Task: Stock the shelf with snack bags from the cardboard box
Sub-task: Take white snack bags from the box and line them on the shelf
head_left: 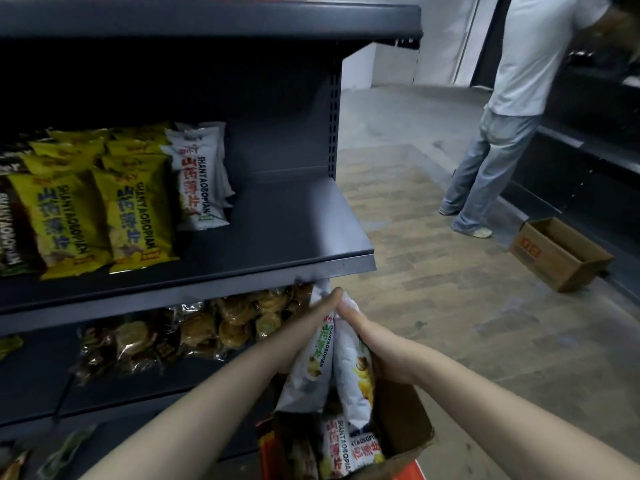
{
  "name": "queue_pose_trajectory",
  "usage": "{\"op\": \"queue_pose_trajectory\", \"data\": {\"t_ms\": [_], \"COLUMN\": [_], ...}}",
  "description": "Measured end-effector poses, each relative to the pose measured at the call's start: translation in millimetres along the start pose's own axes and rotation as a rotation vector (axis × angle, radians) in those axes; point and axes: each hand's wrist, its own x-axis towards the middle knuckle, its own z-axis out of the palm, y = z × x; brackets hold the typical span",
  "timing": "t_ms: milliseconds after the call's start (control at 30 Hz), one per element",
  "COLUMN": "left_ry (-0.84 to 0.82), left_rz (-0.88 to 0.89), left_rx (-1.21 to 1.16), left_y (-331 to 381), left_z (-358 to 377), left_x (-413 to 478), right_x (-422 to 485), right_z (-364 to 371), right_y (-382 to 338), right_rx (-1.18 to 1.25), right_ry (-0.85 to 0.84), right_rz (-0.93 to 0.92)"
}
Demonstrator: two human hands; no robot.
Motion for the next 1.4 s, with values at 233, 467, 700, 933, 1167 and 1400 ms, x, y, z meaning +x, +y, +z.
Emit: {"op": "queue_pose_trajectory", "data": {"t_ms": [233,467,700,933,1167,1400], "left_ry": [0.065,0.065,0.293,0.538,0.584,0.528], "left_rz": [0.286,0.353,0.343,0.557,0.604,0.613], "left_rx": [-0.030,-0.182,-0.439,-0.301,-0.158,-0.130], "left_y": [46.4,87.9,104.2,110.5,115.1,122.6], "left_z": [-33.2,-89.9,-137.6,-207.1,-264.7,-306.5], "left_x": [-23.3,-39.9,-39.7,-51.2,-59.5,-64.8], "right_x": [-2.0,3.6,42.4,90.7,140.0,188.8], "right_z": [19.6,43.9,84.7,111.4,144.9,168.7], "right_y": [-57.4,-112.0,-156.6,-194.4,-219.8,-224.6], "right_rx": [-0.272,-0.276,-0.389,-0.383,-0.532,-0.623], "right_ry": [0.260,0.145,0.304,0.564,0.838,0.898], "right_rz": [-0.335,-0.514,-0.654,-0.717,-0.744,-0.645]}}
